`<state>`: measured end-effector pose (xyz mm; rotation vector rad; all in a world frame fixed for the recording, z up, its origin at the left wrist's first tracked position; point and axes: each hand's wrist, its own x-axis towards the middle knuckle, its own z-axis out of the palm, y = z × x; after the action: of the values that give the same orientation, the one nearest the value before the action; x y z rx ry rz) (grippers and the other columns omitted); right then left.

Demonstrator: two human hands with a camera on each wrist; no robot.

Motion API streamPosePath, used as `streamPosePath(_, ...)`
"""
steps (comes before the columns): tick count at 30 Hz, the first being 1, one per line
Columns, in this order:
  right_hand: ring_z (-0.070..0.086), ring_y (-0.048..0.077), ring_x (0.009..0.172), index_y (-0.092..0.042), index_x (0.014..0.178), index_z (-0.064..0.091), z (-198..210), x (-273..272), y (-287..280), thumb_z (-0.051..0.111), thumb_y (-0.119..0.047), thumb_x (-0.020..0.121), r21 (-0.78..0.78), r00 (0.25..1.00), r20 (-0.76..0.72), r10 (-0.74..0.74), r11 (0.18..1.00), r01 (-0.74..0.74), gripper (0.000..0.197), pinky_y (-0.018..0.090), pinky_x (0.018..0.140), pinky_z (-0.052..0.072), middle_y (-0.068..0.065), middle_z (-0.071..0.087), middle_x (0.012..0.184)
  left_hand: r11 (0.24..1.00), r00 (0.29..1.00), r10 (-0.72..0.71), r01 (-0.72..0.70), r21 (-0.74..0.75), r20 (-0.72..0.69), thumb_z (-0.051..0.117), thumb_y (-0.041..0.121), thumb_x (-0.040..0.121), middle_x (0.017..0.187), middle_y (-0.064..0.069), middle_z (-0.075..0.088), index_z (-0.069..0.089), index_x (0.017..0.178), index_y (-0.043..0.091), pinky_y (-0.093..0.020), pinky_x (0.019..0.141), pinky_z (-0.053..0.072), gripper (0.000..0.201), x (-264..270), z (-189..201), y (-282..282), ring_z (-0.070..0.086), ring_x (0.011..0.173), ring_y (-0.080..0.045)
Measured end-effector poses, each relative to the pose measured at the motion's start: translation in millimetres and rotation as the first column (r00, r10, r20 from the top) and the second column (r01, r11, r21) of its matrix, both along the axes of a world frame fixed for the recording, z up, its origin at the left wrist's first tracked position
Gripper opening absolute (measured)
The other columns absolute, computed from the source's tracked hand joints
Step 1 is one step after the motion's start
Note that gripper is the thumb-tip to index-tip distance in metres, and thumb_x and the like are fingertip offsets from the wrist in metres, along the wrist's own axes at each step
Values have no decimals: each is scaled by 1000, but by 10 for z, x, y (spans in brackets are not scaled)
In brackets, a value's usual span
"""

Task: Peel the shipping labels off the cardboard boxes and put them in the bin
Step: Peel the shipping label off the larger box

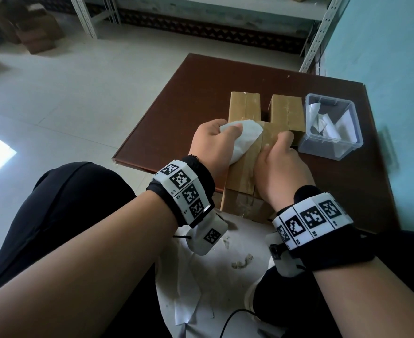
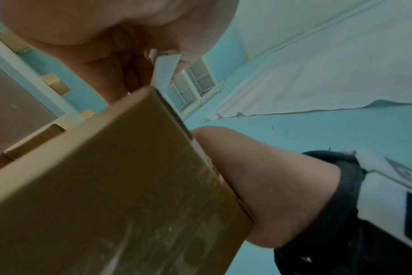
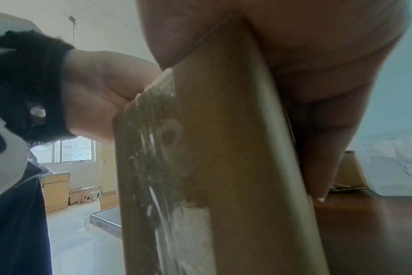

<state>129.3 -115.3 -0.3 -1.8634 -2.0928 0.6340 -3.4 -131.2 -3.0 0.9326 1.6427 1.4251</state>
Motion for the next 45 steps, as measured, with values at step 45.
streamPosePath(45,59,35,83,-13,138,34,-83,23,51,27,-30,113,22,999,-31,-20,1000,21,31,40,68,41,18,64,116,998,986,43,-50,42,160,66,32,89,82,-10,68,73,83,13,-44,79,55,21,54,-62,33,67,84,-27)
